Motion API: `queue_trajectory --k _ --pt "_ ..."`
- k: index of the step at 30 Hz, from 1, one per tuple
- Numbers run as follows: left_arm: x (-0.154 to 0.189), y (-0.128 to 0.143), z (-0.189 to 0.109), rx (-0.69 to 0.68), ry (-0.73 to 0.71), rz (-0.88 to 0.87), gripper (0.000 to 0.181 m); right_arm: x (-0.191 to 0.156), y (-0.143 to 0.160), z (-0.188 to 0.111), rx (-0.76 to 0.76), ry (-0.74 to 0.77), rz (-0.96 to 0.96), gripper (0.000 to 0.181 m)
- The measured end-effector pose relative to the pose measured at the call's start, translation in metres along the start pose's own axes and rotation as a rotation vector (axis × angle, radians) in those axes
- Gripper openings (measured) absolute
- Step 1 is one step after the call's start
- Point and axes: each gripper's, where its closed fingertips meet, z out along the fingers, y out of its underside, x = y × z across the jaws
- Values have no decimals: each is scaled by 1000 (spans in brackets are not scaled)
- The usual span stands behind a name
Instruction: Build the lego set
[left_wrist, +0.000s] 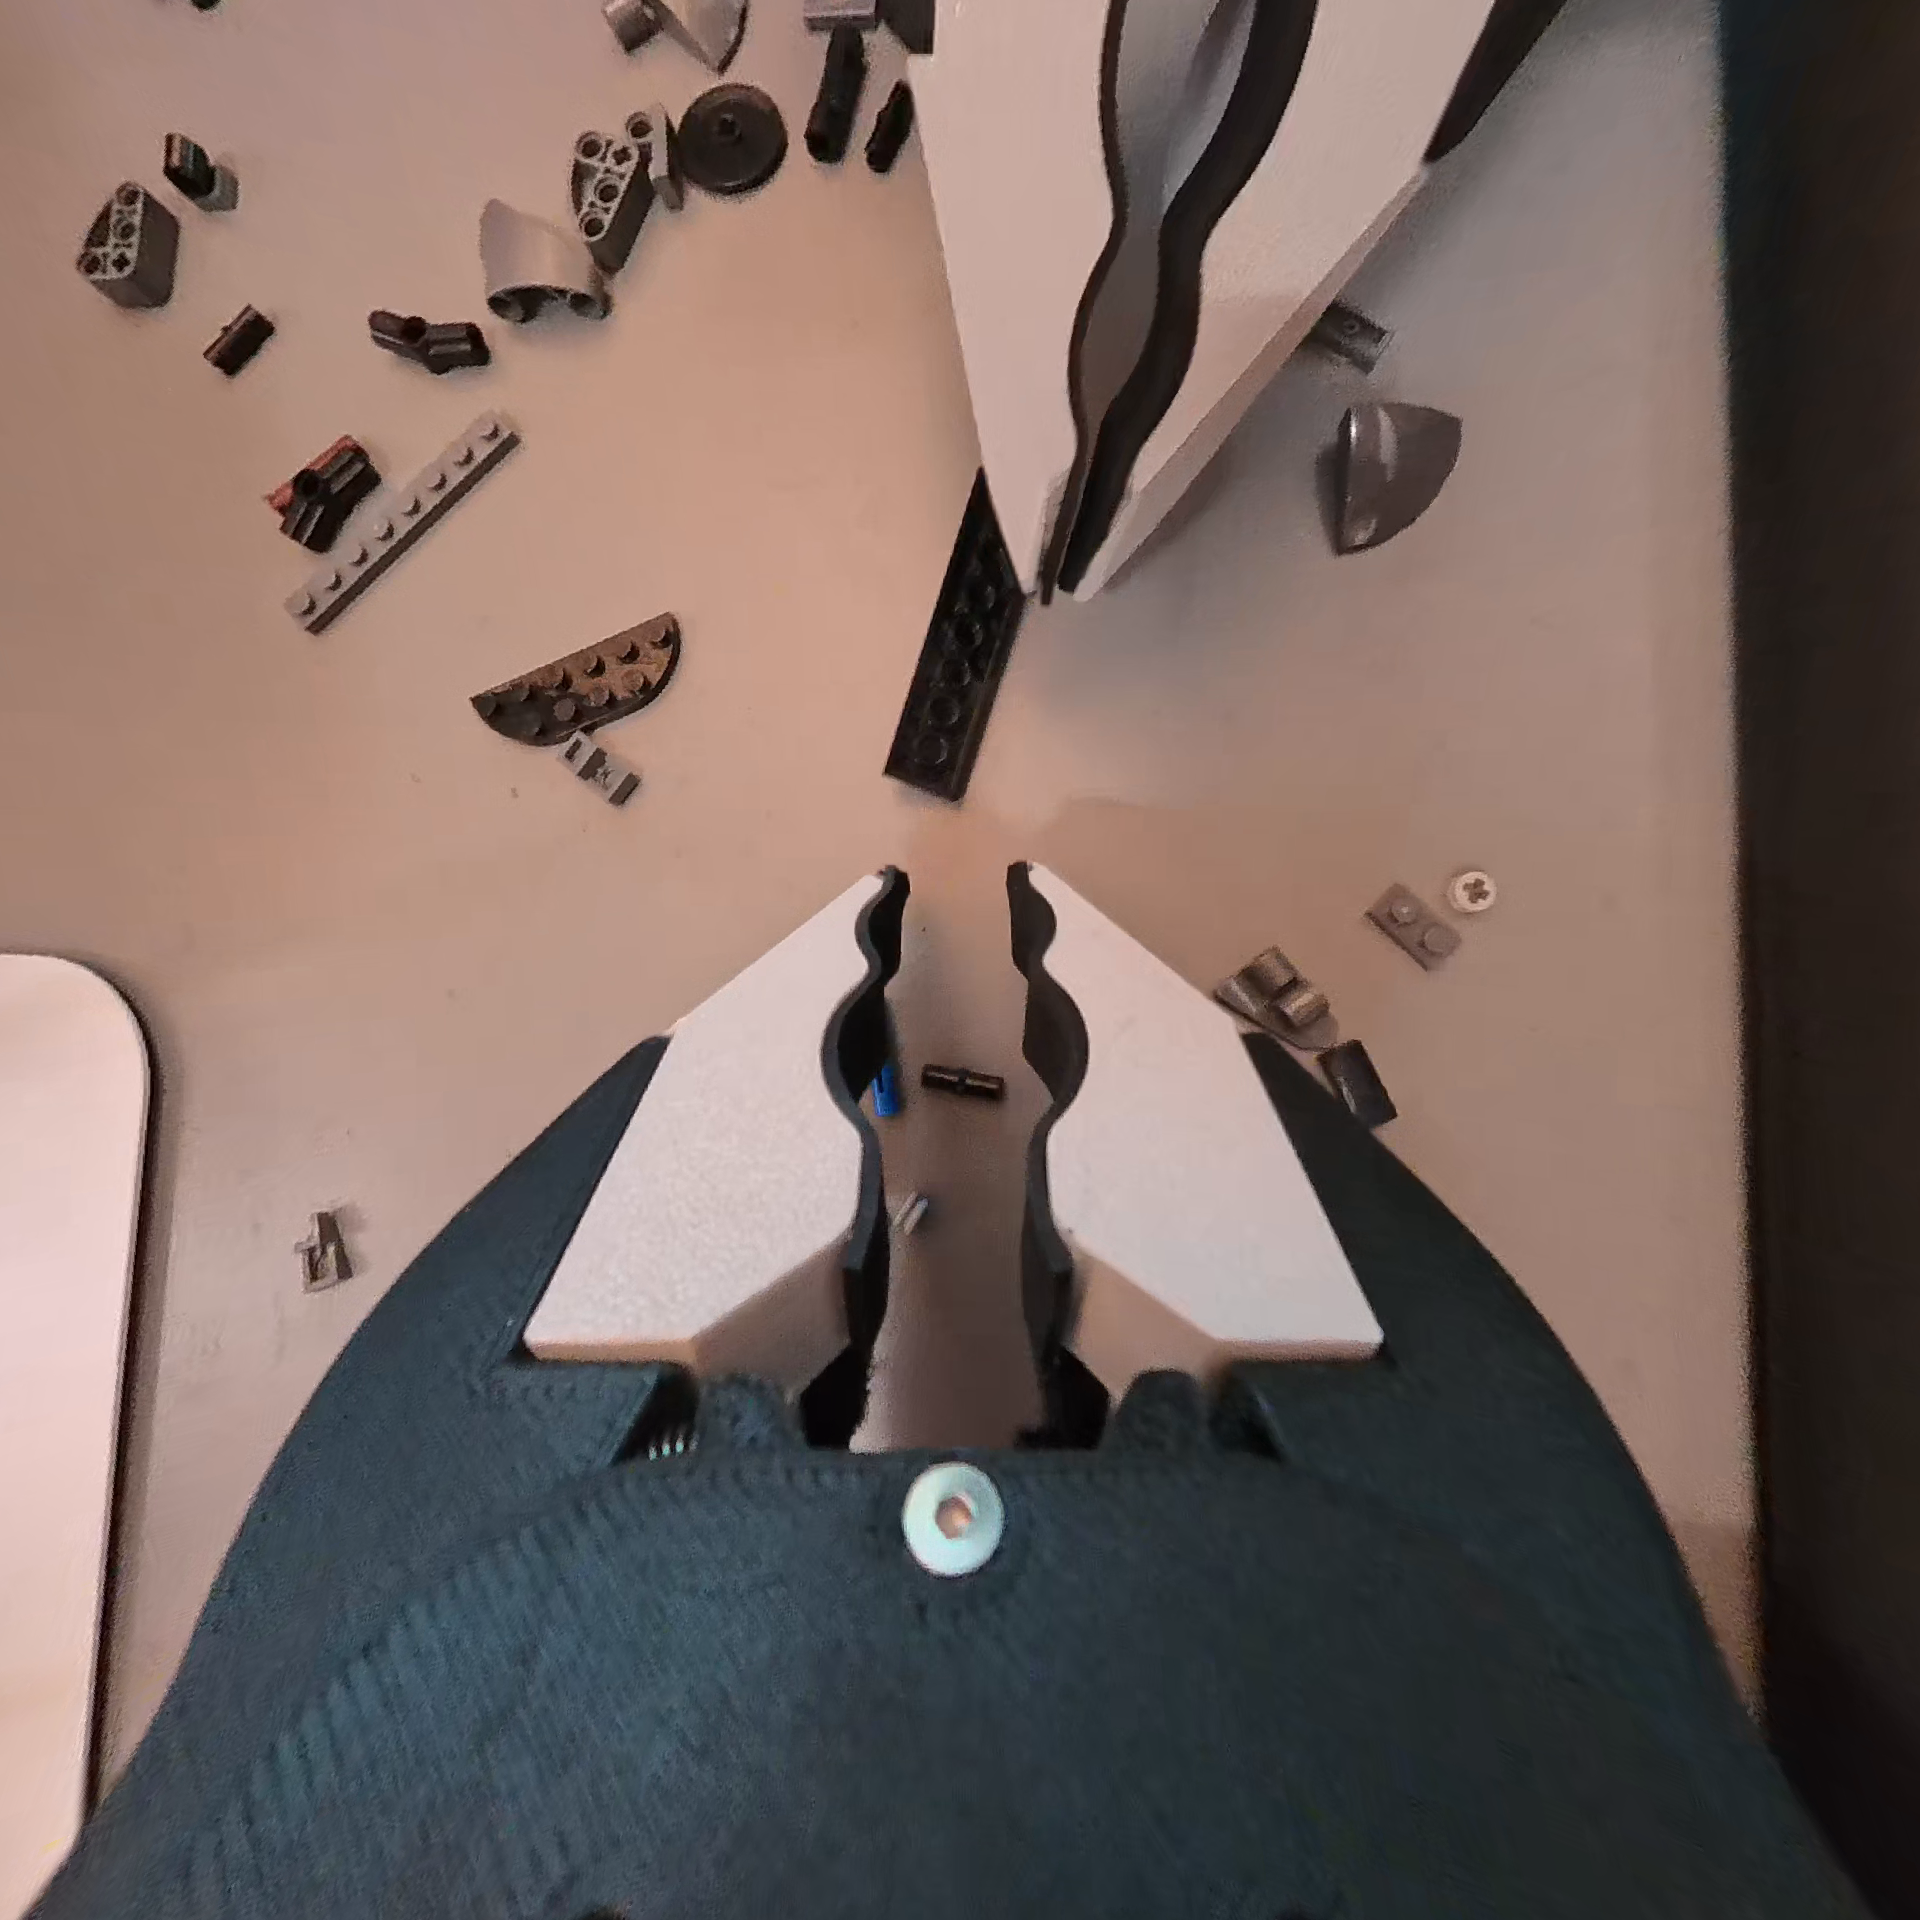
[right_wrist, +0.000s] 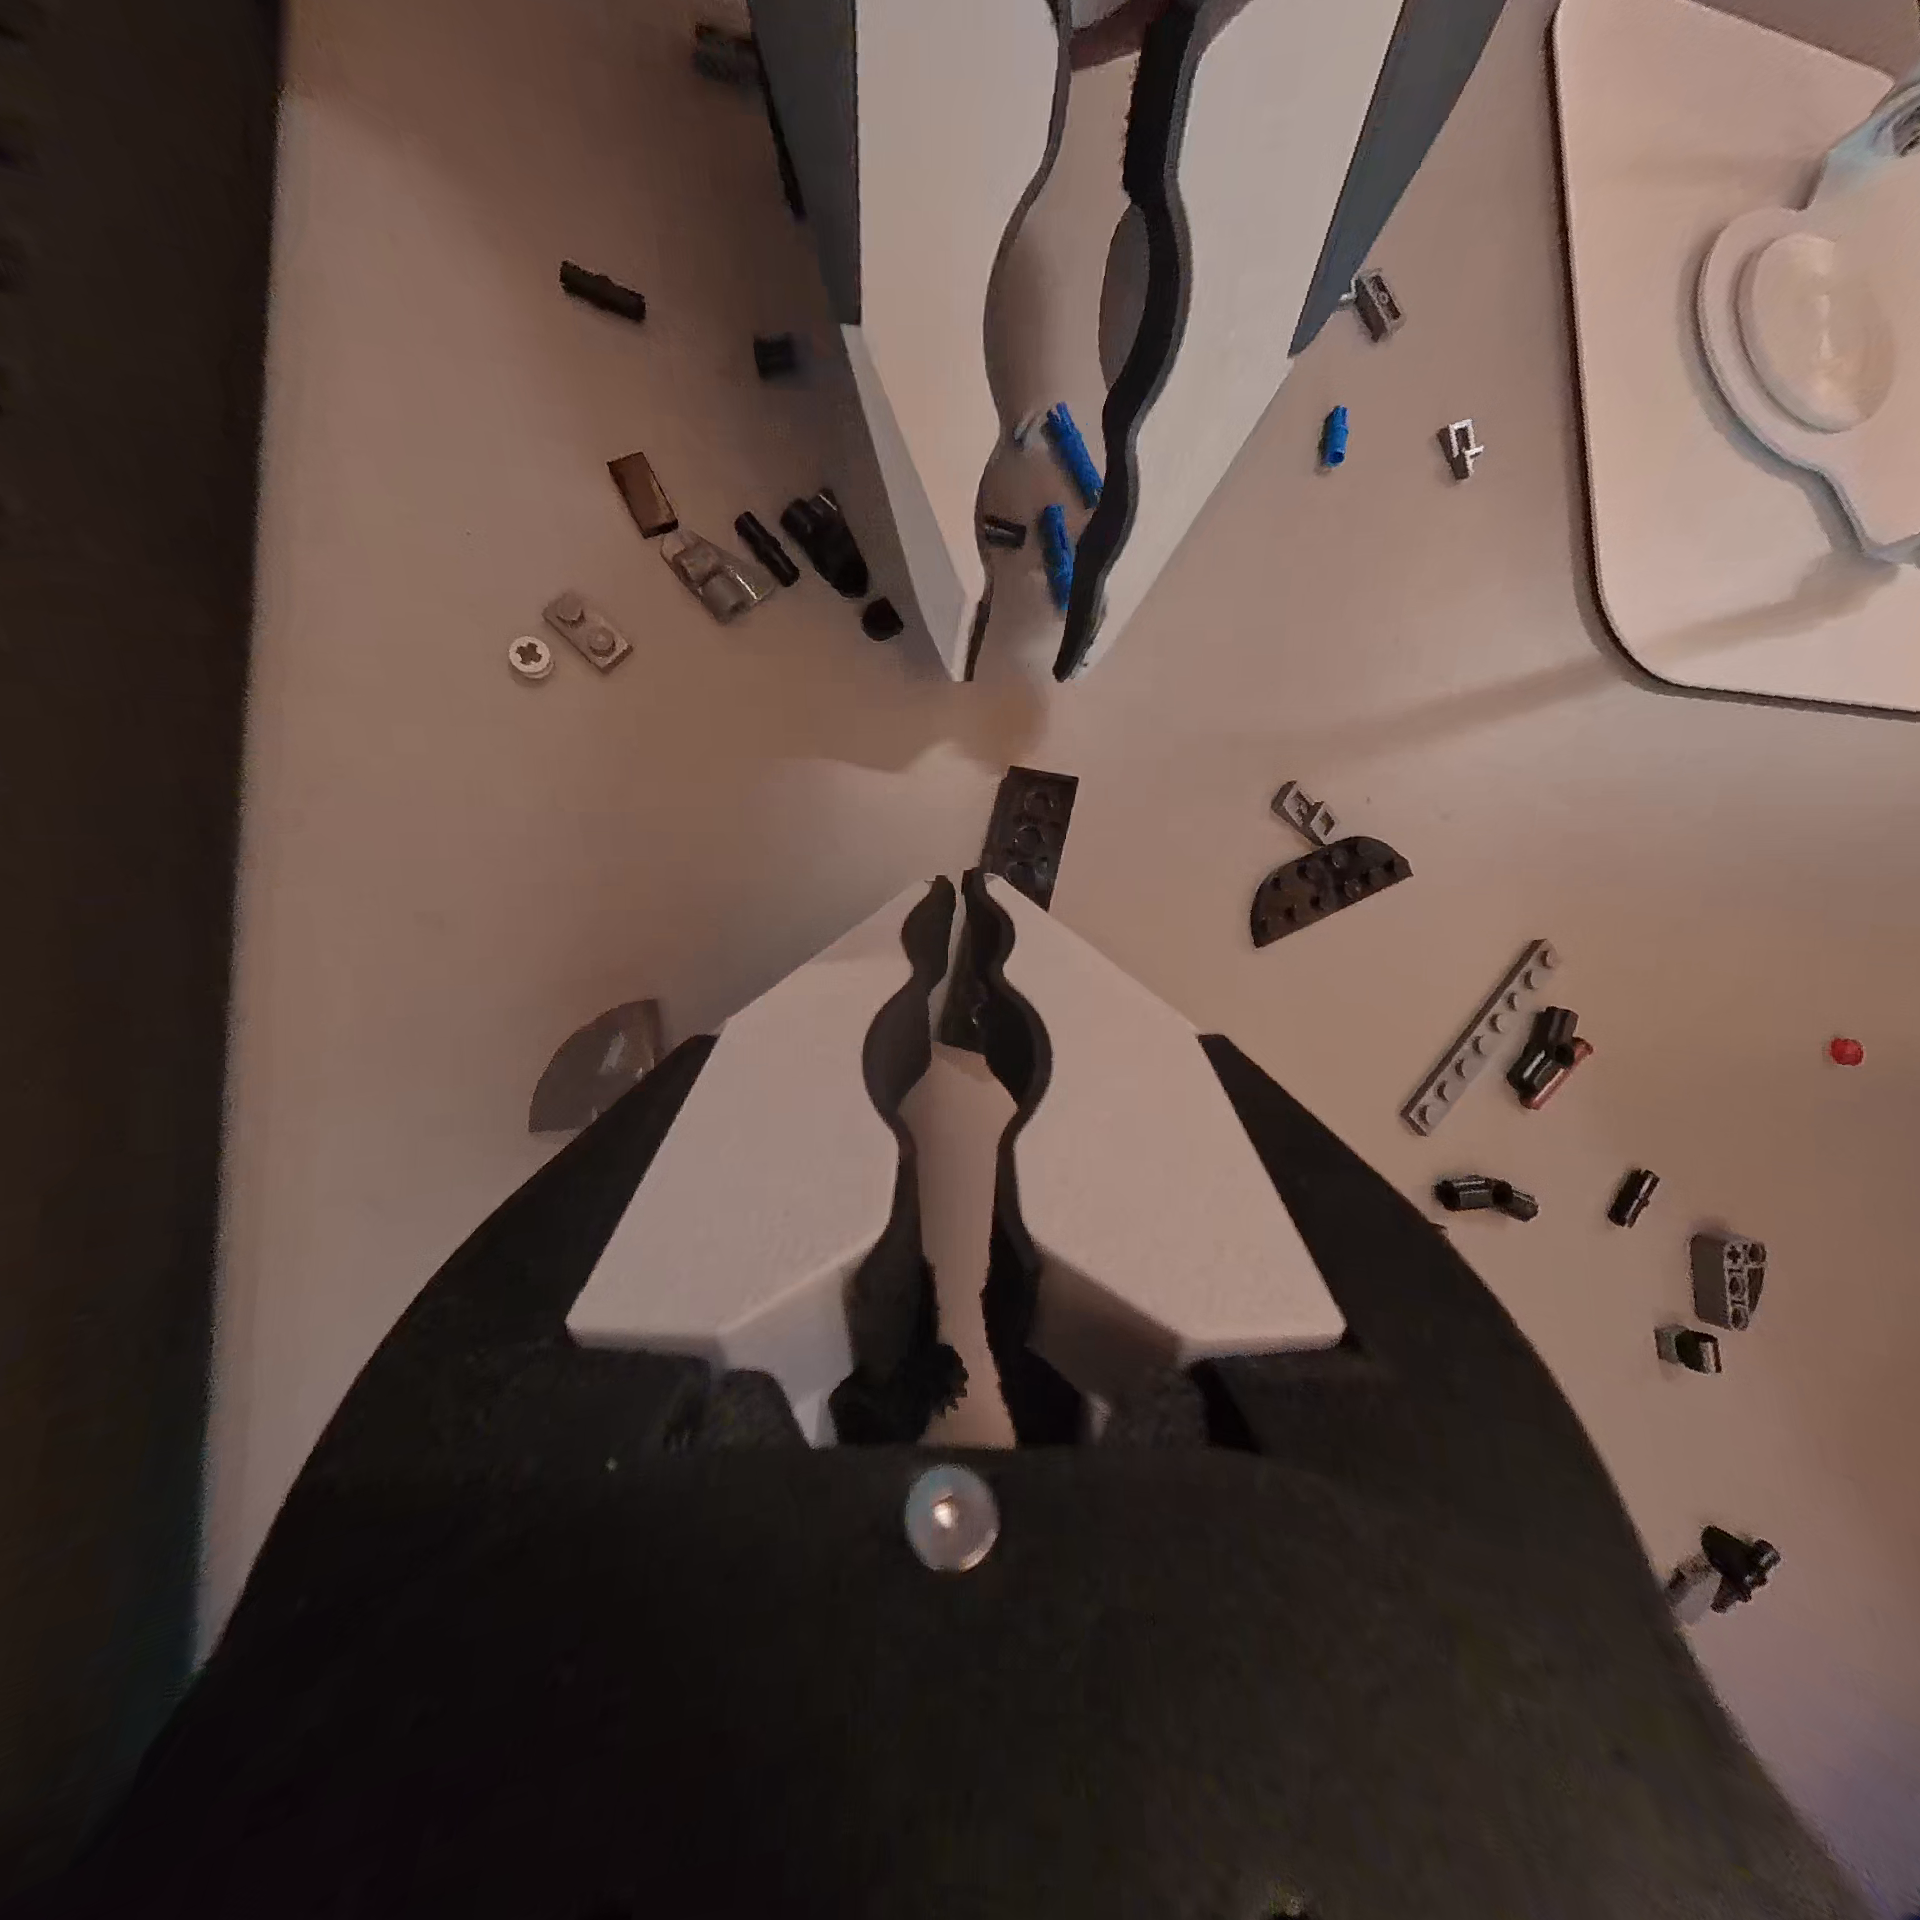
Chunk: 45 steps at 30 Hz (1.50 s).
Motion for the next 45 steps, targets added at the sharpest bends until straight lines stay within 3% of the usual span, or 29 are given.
queue_trajectory --k 13,19,26,36,45 --pt "-2 -7 9 7 -36 15 15 6 13 15 -91 36 2 0" --pt "-11 -8 6 38 -61 -17 16 16 10 6 -45 65 49 0" --pt "-10 -13 13 40 -62 -2 19 15 21 11 -99 41 100 10" --pt "-5 -14 22 21 -53 22 16 12 20 12 -87 25 93 8" --pt "-11 -17 23 -22 -178 159 15 16 22 10 -75 29 124 12"
